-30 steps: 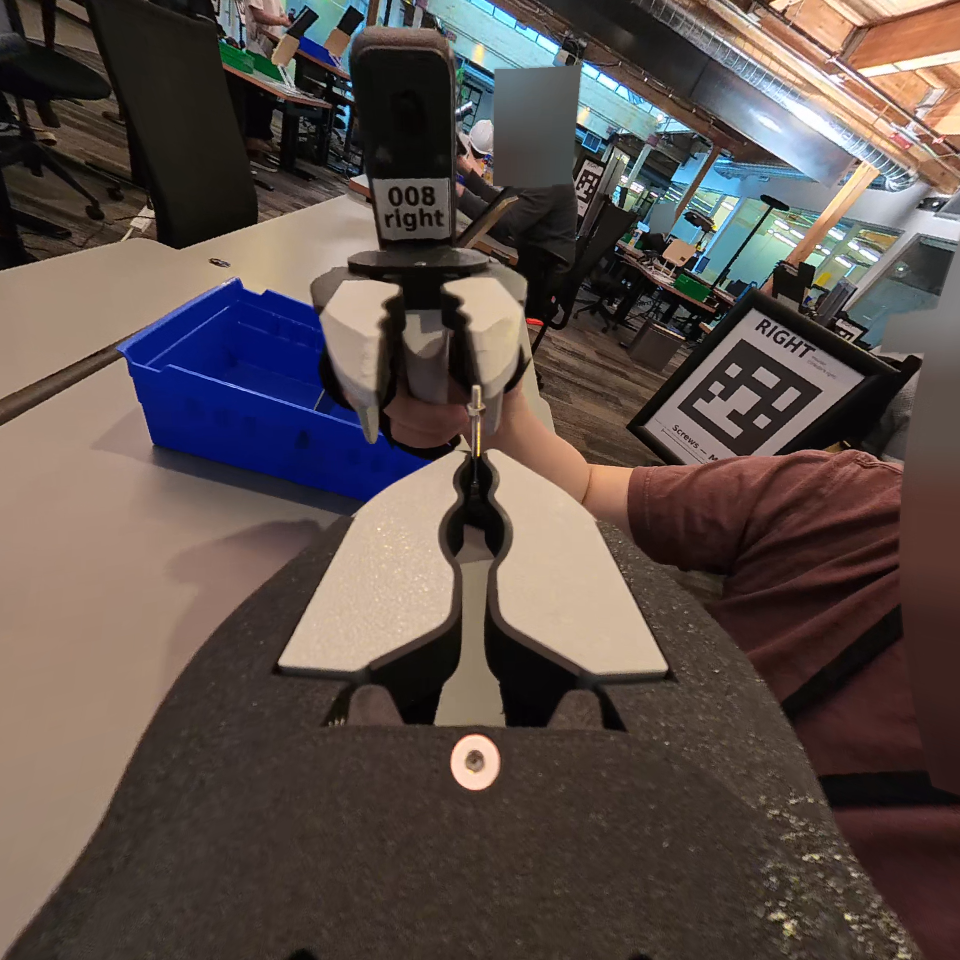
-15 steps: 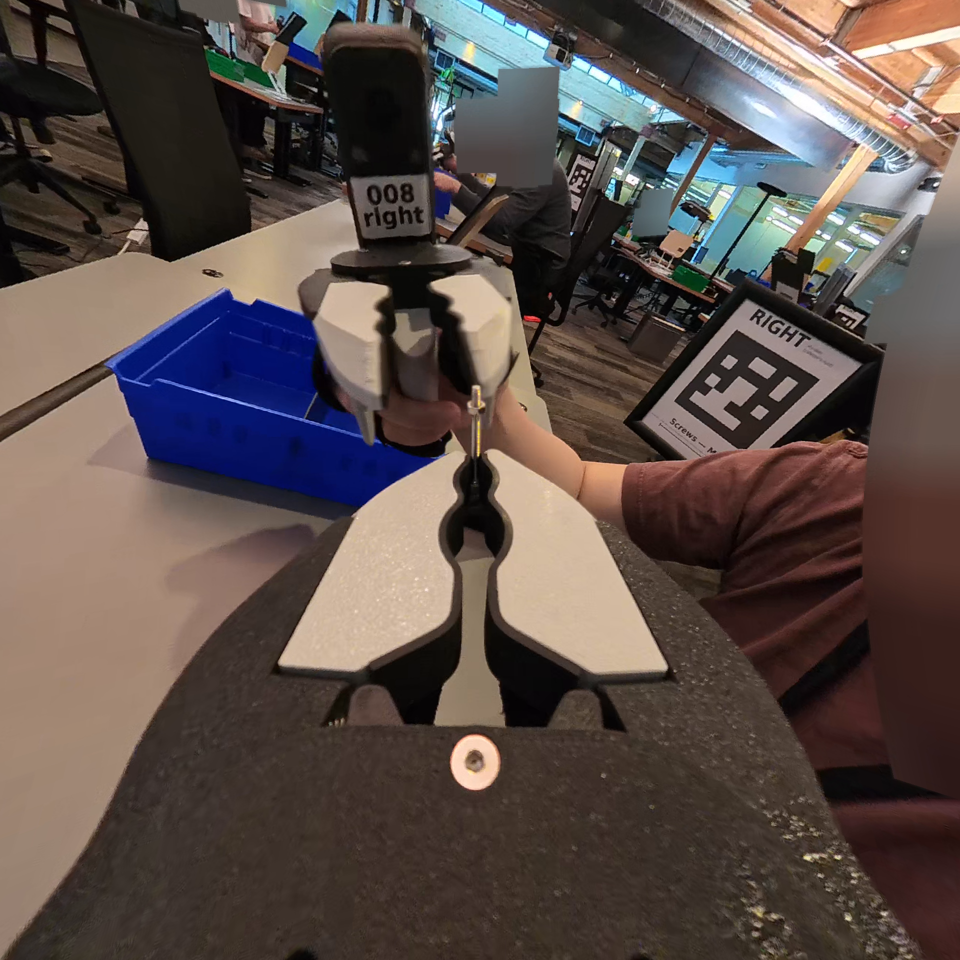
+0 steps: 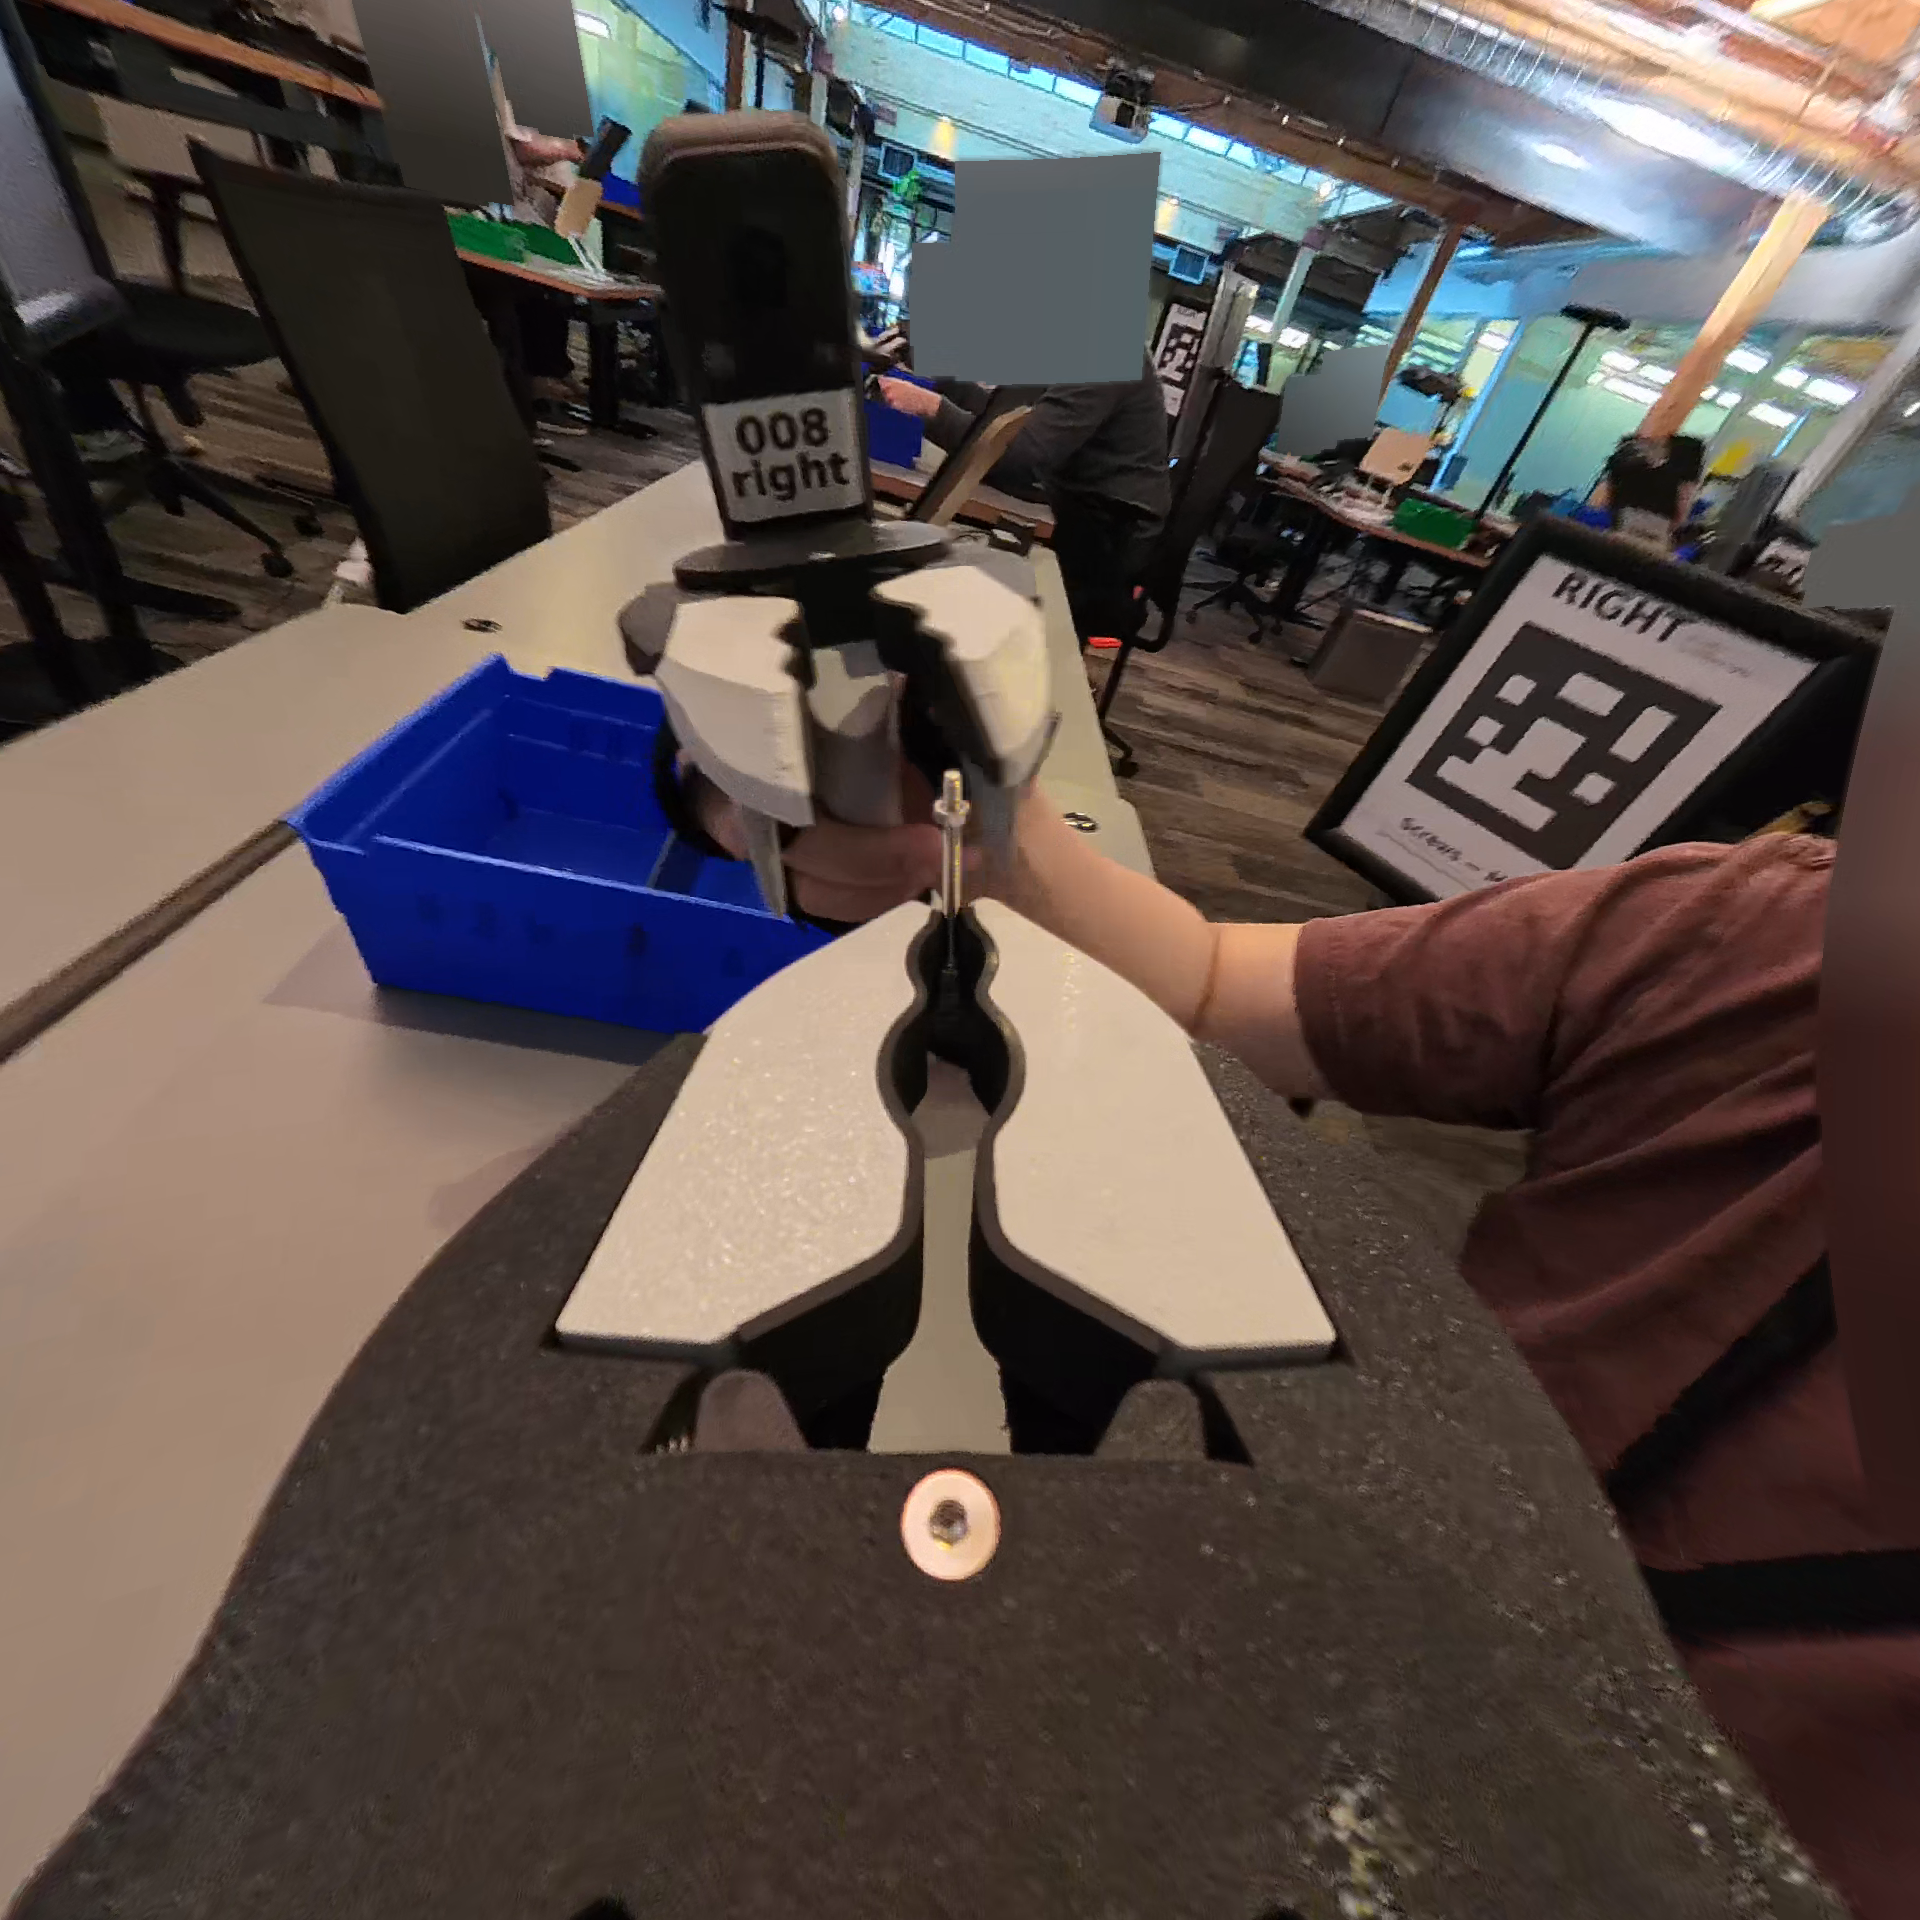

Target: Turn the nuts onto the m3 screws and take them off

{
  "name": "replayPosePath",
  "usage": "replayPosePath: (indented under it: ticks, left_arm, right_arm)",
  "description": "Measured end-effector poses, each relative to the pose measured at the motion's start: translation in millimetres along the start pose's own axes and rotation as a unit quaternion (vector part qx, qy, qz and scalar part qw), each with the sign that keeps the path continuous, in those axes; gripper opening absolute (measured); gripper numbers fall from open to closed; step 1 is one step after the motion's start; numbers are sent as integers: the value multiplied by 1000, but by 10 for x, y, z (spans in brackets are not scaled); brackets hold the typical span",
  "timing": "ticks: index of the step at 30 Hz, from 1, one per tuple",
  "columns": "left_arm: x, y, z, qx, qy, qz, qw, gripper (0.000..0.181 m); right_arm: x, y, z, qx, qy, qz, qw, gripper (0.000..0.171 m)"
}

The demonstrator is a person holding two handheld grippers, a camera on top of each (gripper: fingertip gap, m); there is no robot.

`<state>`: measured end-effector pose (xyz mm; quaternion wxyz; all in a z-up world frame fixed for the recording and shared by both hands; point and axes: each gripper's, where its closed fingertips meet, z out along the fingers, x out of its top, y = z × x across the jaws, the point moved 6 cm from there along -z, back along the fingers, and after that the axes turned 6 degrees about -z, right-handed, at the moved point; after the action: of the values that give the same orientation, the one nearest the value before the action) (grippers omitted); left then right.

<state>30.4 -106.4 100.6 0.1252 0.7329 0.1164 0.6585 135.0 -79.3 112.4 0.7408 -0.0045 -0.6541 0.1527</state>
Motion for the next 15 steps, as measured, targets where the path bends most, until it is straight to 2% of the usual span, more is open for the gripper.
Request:
replayPosePath:
  ticks: [4,7,13,15]
  left_arm:
    - [-2,8,35,27,21,78,996,2]
    - [-15,17,49,40,25,113,992,2]
    - [-8,21,34,38,22,111,993,2]
    - [-9,8,34,38,25,107,993,2]
  right_arm:
    - [18,-178,138,-16,-19,-88,996,31]
    - [34,-185,148,-68,-36,-133,988,31]
    - [52,-78,-29,-112,-70,-149,980,26]
    - [70,-89,-56,-98,-59,-135,984,25]
